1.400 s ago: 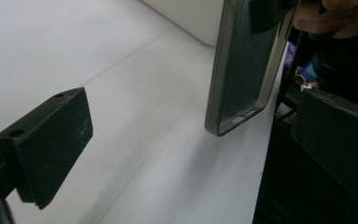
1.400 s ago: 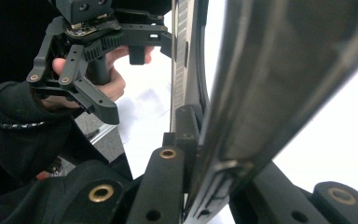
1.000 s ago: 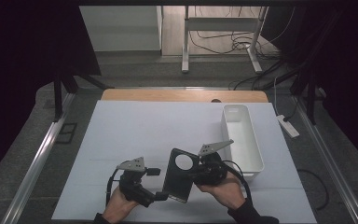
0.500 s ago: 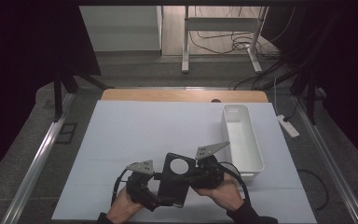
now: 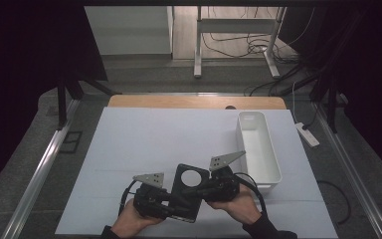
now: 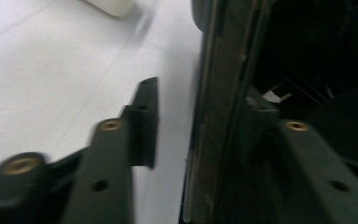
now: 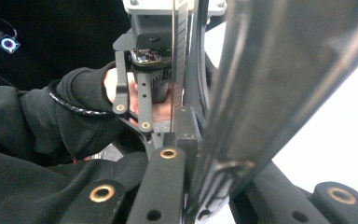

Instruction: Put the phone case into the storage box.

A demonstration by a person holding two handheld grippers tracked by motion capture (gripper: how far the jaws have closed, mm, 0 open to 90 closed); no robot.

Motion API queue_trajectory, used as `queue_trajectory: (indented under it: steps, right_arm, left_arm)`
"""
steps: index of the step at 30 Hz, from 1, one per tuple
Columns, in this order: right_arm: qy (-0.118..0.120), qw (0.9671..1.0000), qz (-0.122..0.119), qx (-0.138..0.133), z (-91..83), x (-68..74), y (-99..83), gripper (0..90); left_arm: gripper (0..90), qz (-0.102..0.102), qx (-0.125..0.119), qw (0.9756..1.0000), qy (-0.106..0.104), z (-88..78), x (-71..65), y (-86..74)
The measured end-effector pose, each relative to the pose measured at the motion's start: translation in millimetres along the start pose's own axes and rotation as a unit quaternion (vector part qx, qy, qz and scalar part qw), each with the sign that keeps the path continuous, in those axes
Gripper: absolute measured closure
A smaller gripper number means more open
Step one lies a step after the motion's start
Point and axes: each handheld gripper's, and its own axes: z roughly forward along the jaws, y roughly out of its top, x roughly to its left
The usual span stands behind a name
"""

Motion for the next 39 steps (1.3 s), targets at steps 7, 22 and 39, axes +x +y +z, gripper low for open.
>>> queue_trajectory:
  steps: [7, 22, 39]
  right_arm:
    - [0.018, 0.9998, 0.0, -0.004, -0.8, -0.1, 0.3, 85.4]
    - [0.025, 0.9996, -0.01, 0.002, -0.2, -2.3, -0.1, 81.4]
    - [-0.141, 0.9895, -0.004, -0.031, -10.2, -5.2, 3.8, 20.1]
  left_arm:
    - [82.9, 0.002, -0.002, 0.9995, -0.033, -0.8, 0.7, 0.1]
    - [85.8, 0.012, 0.013, 0.9998, -0.011, -1.2, -2.8, 2.6]
    - [85.8, -0.003, 0.033, 0.9957, 0.087, -7.4, -3.2, 1.9]
